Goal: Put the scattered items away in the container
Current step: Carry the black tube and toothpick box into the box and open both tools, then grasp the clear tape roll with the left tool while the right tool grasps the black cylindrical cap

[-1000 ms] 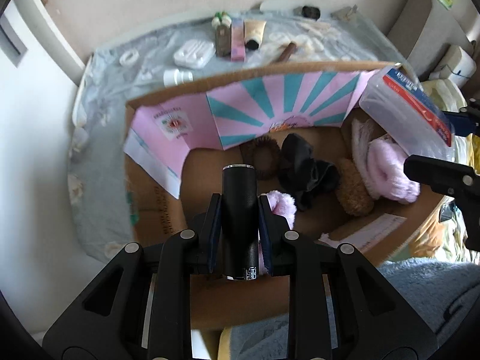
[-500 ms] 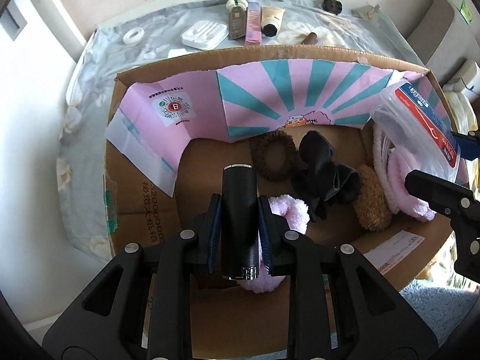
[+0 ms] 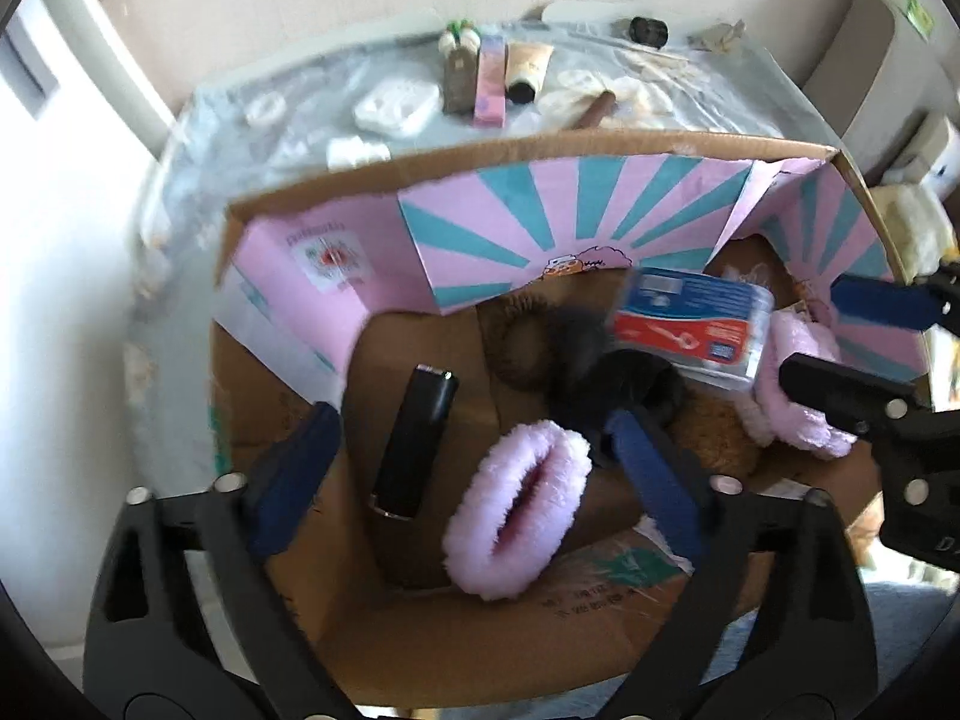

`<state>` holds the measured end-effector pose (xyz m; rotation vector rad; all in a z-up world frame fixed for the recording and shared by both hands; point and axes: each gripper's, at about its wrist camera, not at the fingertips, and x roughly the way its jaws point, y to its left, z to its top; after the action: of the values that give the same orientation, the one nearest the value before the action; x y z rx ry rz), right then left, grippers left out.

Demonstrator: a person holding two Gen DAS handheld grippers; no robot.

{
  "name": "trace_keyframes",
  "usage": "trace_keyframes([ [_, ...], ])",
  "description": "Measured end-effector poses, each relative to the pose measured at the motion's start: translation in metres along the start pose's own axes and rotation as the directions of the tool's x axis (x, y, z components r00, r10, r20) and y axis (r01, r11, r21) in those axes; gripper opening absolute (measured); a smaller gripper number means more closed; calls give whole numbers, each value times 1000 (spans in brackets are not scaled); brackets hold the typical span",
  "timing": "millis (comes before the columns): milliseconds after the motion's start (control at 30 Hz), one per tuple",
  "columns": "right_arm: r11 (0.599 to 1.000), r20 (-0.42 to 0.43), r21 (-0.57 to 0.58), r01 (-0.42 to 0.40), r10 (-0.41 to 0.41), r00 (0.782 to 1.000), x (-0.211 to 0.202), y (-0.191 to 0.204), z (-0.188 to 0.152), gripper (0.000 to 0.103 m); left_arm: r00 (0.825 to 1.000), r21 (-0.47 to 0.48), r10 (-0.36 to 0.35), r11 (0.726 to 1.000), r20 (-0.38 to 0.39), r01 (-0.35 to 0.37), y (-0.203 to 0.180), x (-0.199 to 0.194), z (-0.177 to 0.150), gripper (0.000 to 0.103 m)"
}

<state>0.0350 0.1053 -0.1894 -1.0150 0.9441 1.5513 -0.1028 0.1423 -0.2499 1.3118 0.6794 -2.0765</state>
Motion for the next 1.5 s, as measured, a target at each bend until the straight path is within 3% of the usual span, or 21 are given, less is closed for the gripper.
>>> trace_keyframes([
  [100, 1000, 19, 0, 7, -7, 1000, -6, -3, 1, 50, 1000, -5, -4, 1000, 11, 4, -1, -4, 3, 94],
  [167, 981, 7, -185, -56, 59, 998, -8, -7, 2, 50, 1000, -10, -1, 1000, 16, 1, 0, -6, 4, 94],
  [600, 994, 120, -70, -86, 94, 988, -35, -51, 32, 50, 993, -118, 64, 992, 97, -52, 41, -44, 29, 94],
  [800, 997, 162, -48, -64, 71, 984, -43, -76, 62, 50, 977, -194, 144, 975, 156, -113, 88, -60, 66, 94],
  [900, 998, 182, -37, -57, 63, 981, -47, -88, 83, 50, 972, -214, 152, 970, 182, -112, 108, -60, 89, 100],
  [1067, 999, 208, -39, -26, 34, 977, -40, -98, 119, 50, 968, -257, 77, 966, 239, -14, 146, -37, 133, 100],
  [1167, 1000, 196, -13, -25, 27, 980, -19, -103, 144, 50, 969, -266, 66, 964, 239, 0, 166, -9, 159, 100],
  [1333, 1000, 161, 4, -14, 13, 987, 21, -110, 178, 50, 982, -276, 57, 961, 178, -6, 197, 51, 194, 100],
  [1500, 1000, 116, 5, 28, -28, 993, 62, -115, 199, 50, 990, -331, -9, 942, 138, 55, 218, 103, 207, 100],
])
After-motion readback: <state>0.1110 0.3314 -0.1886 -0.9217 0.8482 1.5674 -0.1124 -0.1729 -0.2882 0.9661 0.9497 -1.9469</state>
